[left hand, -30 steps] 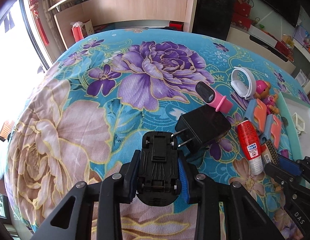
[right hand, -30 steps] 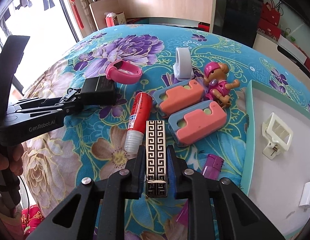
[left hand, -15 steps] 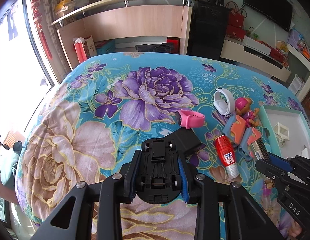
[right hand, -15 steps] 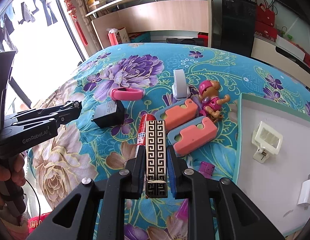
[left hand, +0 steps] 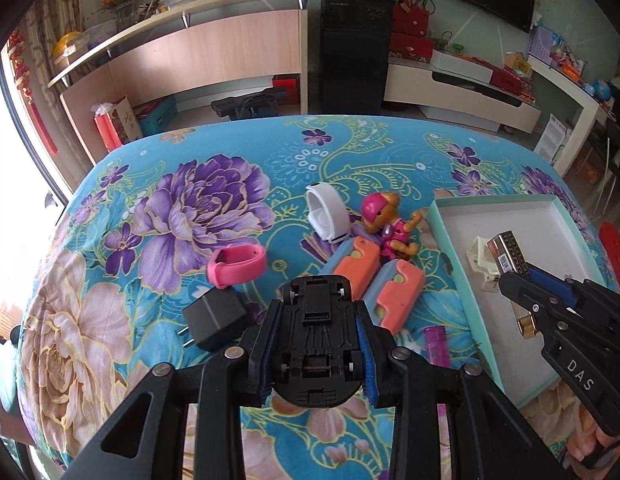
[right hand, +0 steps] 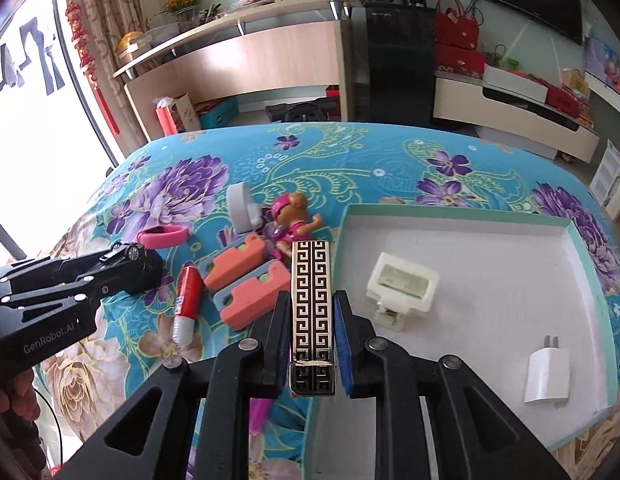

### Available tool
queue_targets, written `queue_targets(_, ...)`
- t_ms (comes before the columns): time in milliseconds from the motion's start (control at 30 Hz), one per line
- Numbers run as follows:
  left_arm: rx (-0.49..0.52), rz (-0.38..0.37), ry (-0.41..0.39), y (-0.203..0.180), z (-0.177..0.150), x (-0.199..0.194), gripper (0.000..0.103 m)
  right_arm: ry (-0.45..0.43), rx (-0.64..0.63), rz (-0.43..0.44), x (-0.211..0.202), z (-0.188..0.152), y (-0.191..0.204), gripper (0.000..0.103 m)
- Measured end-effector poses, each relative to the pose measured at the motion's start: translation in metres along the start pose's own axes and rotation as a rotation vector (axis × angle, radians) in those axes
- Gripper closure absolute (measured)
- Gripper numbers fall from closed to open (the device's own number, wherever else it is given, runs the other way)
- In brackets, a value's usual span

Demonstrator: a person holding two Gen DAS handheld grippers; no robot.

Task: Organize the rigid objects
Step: 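Carry both objects into the tray and open the right tool beside the charger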

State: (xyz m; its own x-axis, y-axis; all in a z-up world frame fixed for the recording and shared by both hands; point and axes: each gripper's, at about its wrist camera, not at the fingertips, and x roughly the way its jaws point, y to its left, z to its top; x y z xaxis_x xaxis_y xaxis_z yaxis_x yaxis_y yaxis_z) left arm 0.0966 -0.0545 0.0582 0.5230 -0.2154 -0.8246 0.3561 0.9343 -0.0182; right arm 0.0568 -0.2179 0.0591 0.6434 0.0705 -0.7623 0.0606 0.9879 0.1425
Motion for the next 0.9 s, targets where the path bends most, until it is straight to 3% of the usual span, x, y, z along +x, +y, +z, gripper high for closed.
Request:
queue_targets(500,0.186,-0.08,0.036,-0.118,0.013,0.018,0.067,0.003,0.219,-0.19,-0.015,-0.018,-0.108,0.082)
queue_targets(900,0.258,-0.108,0.086,-0.164,0.004,0.042,0.067,0.022,0.299,-0.257,-0.02,-0.031,-0.145,0.082)
